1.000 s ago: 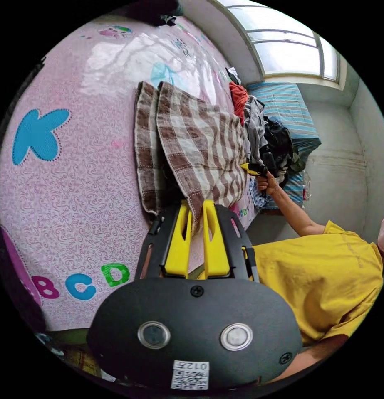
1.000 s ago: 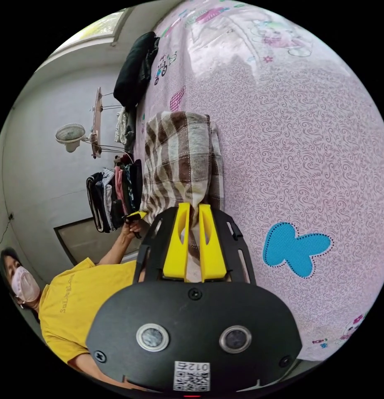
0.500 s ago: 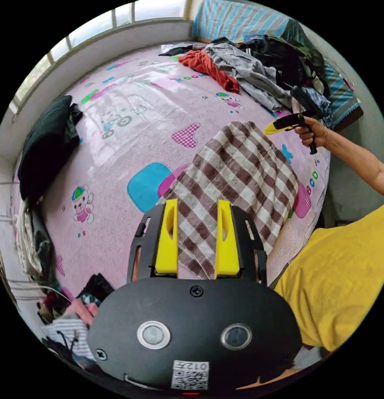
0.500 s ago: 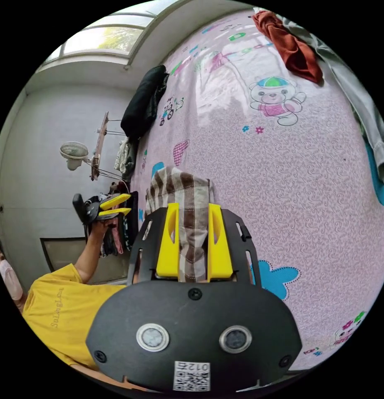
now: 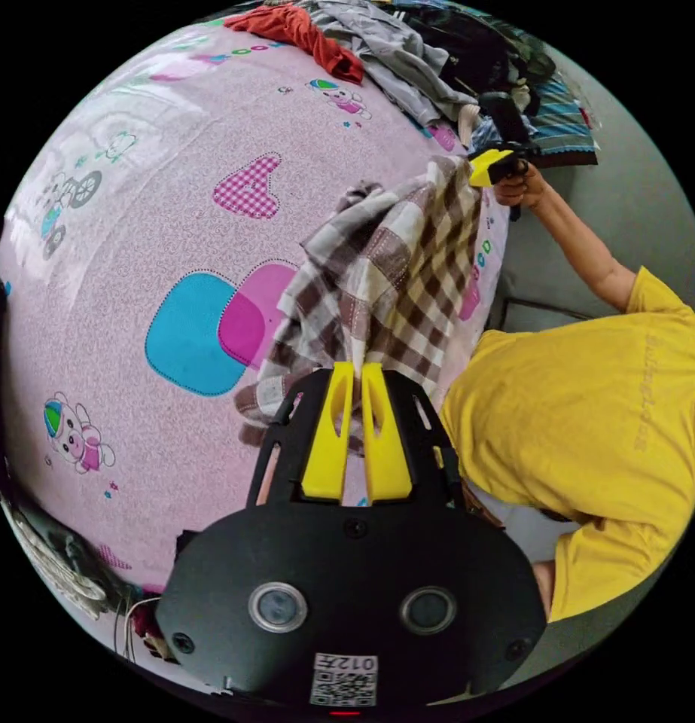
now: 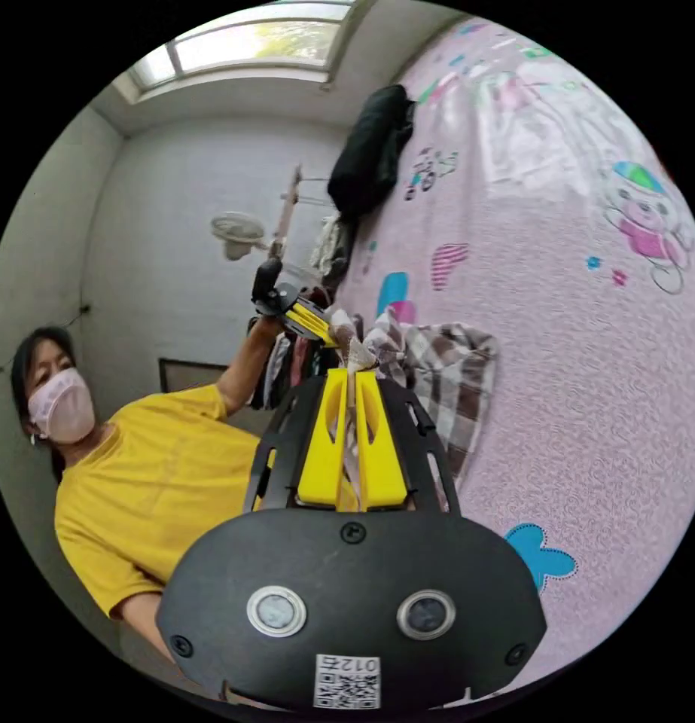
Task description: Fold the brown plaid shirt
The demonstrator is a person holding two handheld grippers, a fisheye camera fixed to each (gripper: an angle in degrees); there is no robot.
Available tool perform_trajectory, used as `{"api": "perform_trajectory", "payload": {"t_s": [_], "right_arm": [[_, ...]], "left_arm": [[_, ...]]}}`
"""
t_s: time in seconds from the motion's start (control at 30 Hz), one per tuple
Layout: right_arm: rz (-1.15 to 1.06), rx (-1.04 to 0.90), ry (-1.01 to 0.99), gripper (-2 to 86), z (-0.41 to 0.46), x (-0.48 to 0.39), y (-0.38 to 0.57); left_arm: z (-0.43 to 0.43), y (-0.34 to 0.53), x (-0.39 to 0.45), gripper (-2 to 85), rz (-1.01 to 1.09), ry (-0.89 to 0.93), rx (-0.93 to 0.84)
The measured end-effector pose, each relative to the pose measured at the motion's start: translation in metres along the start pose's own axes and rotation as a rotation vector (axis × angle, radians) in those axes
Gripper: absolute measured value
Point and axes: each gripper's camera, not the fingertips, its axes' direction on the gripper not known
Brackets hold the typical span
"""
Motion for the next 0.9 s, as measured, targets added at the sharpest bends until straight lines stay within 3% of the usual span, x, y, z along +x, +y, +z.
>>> {"api": "perform_trajectory", "payload": {"t_s": [0.07, 0.13, 0.2, 0.37, 0.5, 0.57, 0.63, 0.77, 0.9], "right_arm": [[0.062, -0.082, 0.078, 1.5, 0.015, 0.013, -0.024], [0.182, -0.119, 0.149, 1.5, 0.033, 0.041, -0.043], [0.288, -0.149, 0.215, 1.5, 0.053, 0.065, -0.053], [0.285, -0.002, 0.215, 1.4, 0.050, 0.049, -0.043], [0.287, 0.075, 0.268, 1.6, 0.037, 0.034, -0.034], [0.347, 0.040, 0.382, 1.8, 0.049, 0.048, -0.038], [0.358, 0.054, 0.346, 2.1, 0.057, 0.053, -0.041], [0.347, 0.124, 0.400, 3.6, 0.059, 0.037, -0.036], [0.249, 0.321, 0.562, 2.8, 0.055, -0.004, -0.021]], "left_arm": [[-0.016, 0.015, 0.006, 0.6, -0.004, 0.023, 0.024], [-0.018, 0.013, -0.022, 0.2, -0.135, -0.029, -0.012], [-0.007, 0.004, -0.052, 0.2, -0.215, 0.038, -0.039], [-0.001, 0.001, -0.079, 0.1, -0.310, 0.052, -0.015], [-0.042, 0.015, -0.054, 0.2, -0.342, -0.061, 0.149], [-0.046, 0.021, -0.056, 0.3, -0.435, -0.150, 0.102], [-0.054, 0.037, -0.053, 0.4, -0.554, -0.222, 0.088], [-0.081, 0.052, 0.004, 0.5, -0.507, -0.215, 0.286], [-0.079, 0.012, 0.095, 0.4, -0.303, -0.254, 0.434]]}}
